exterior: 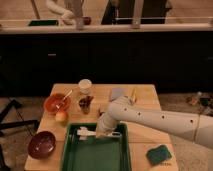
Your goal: Place brush in purple bowl
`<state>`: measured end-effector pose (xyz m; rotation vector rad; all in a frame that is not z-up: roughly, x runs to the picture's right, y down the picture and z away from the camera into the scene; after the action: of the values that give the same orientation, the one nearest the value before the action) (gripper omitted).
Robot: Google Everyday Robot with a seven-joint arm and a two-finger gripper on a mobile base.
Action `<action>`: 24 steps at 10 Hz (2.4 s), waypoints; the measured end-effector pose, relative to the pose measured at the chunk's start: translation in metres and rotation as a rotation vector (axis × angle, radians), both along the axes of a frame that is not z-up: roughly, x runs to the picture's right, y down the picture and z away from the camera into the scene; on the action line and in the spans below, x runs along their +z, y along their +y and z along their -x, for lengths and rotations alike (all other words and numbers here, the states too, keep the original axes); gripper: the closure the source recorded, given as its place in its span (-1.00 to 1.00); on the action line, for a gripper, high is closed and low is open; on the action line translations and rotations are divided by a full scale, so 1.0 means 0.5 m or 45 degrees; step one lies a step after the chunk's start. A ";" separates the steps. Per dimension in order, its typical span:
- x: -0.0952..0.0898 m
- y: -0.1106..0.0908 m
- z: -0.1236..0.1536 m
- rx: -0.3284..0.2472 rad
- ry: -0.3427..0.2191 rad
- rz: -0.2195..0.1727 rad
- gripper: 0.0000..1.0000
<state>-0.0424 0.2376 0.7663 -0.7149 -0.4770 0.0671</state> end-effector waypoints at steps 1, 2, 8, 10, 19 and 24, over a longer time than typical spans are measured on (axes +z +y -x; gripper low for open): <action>-0.009 -0.005 0.004 -0.002 -0.017 -0.018 1.00; -0.022 -0.012 0.008 -0.006 -0.036 -0.037 1.00; -0.138 -0.082 0.135 -0.137 -0.214 -0.174 1.00; -0.170 -0.088 0.196 -0.199 -0.289 -0.206 1.00; -0.233 -0.086 0.295 -0.298 -0.509 -0.231 1.00; -0.238 -0.074 0.378 -0.445 -0.505 -0.260 1.00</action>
<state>-0.2314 0.2008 0.6471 -0.6013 -0.7186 -0.4531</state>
